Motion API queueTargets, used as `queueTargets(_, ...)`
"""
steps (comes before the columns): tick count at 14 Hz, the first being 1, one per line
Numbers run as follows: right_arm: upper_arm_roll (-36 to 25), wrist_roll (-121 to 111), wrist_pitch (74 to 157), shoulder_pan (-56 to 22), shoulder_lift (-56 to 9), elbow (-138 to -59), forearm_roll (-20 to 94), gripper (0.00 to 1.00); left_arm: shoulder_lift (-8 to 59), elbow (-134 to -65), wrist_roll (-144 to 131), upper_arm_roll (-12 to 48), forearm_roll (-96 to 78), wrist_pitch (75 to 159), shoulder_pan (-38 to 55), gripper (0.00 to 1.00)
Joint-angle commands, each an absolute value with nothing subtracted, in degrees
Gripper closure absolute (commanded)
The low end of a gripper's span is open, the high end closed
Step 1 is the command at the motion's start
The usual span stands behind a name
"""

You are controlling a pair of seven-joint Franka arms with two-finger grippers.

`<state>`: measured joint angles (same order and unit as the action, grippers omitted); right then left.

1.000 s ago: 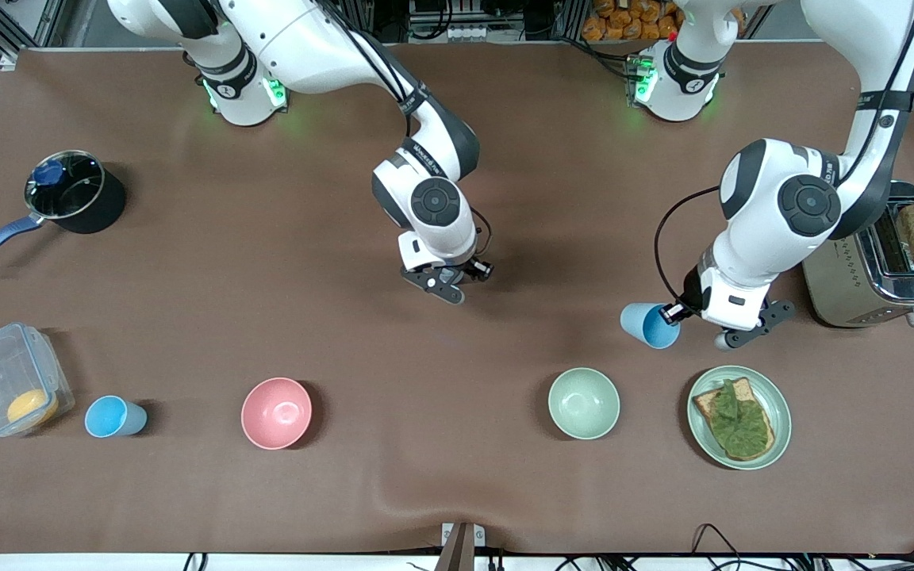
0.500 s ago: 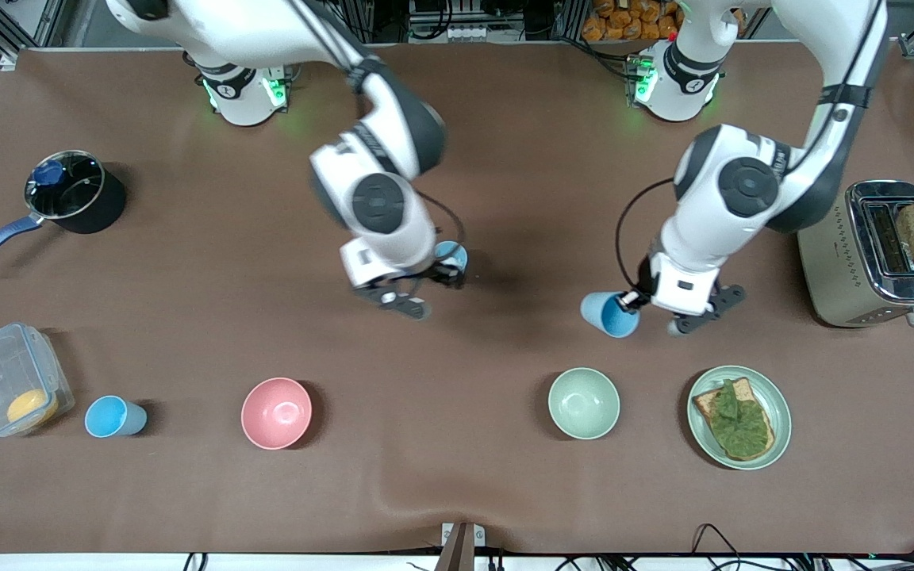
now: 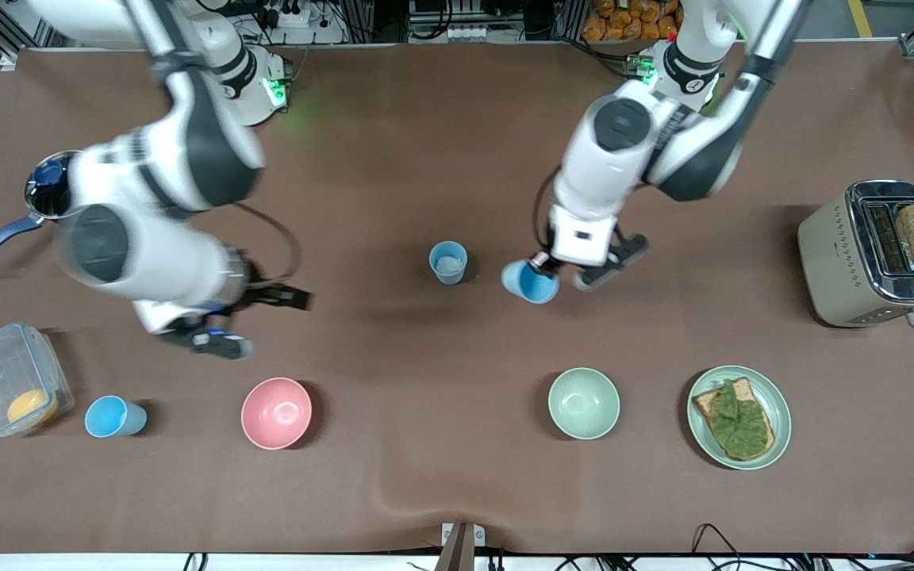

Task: Stack blue cups with both arms
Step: 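Set the cup down and open the right gripper while the left approaches, then lower the left cup into the placed cup while the right gripper withdraws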

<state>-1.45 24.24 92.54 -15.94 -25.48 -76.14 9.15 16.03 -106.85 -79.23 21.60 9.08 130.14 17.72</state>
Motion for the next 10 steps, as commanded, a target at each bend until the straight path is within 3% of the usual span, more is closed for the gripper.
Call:
queueTargets(1,-0.26,11.29,90.53,-8.55,-22.33,-78.22,9.40,0.00,20.55,-102.14,-90.92,21.09,16.23,127.80,23.71,1.00)
queueTargets(4,-0.26,1.35,90.17,-3.36,-20.49,-79.27,9.14,0.00,24.77,-100.37,-99.38,21.01,22.40,124.72,29.42,1.00)
queueTargets(7,-0.18,-3.07,96.82,-2.20,-12.43,-90.04,-0.13,0.00,26.10,-100.28,-102.74,21.01,24.17,124.63,32.69,1.00)
queueTargets(10,-0.09,-3.87,102.28,-0.45,-5.47,-99.11,-1.93,0.00,27.59,-98.62,-103.27,20.83,24.17,124.63,34.36,1.00)
